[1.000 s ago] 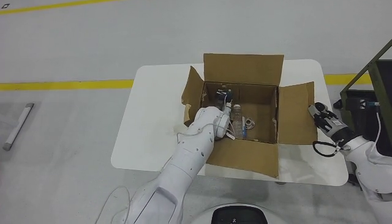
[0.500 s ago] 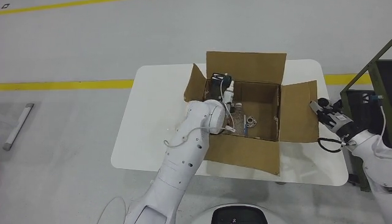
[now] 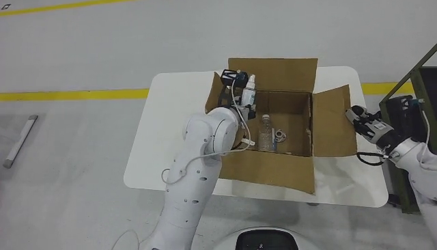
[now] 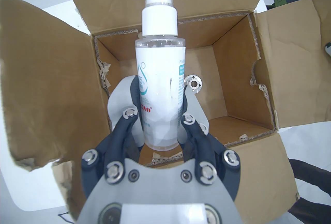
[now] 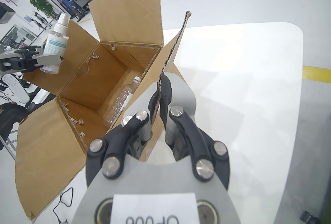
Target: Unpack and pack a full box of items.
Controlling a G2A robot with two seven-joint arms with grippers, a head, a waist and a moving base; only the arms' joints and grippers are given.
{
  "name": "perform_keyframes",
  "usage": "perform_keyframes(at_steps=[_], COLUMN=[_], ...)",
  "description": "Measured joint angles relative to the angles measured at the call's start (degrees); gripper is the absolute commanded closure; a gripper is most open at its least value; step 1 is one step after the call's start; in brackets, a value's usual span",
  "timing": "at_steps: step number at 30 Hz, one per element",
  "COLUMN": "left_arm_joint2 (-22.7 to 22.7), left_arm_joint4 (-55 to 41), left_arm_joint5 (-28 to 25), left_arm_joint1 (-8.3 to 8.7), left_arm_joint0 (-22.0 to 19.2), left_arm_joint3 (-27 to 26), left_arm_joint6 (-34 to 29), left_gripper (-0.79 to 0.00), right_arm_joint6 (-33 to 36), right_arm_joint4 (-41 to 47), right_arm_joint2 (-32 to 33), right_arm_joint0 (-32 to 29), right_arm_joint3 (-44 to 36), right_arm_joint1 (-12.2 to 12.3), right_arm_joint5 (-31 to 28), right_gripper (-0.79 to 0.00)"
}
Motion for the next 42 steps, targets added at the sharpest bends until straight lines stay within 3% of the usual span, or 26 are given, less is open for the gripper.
perform_keyframes(at_steps=[10, 11, 12, 13, 28, 37, 42], left_arm_joint2=[-5.38, -5.94, -6.32, -6.70, -16.32, -19.22, -18.29], left_arm_joint4=[-0.93, -0.54, -0.14, 0.24, 11.64, 17.01, 15.80], left_arm_joint5=[1.08, 1.21, 1.26, 1.31, 2.09, 2.14, 2.16], left_arm_joint1=[0.93, 1.06, 1.16, 1.26, 3.52, 4.43, 4.47], left_arm_joint0=[0.28, 0.26, 0.24, 0.23, 1.99, 8.06, 11.83], left_arm_joint3=[-3.73, -4.25, -4.68, -5.14, -14.40, -12.17, -10.01], left_arm_joint6=[-1.99, -2.08, -2.23, -2.41, -8.40, -10.07, -10.34], left_gripper=[0.000, 0.000, 0.000, 0.000, 0.000, 0.000, 0.000], right_arm_joint6=[2.36, 2.44, 2.43, 2.38, -6.87, -11.54, -13.18], right_arm_joint4=[-1.45, -1.86, -2.04, -2.18, -2.22, -2.74, -2.26], right_arm_joint2=[-0.06, -0.19, -0.28, -0.37, 1.94, 0.43, -1.48], right_arm_joint0=[5.16, 5.91, 6.42, 6.84, 4.68, 1.87, 1.01], right_arm_joint3=[4.59, 5.15, 5.53, 5.80, -1.87, -7.37, -8.57], right_arm_joint1=[0.78, 0.86, 0.91, 0.94, 0.88, 0.51, 0.27], right_arm_joint5=[-3.39, -3.37, -3.24, -3.01, 4.42, 4.62, 3.33], right_gripper=[0.000, -0.099, -0.379, -0.785, -0.785, -0.785, -0.785])
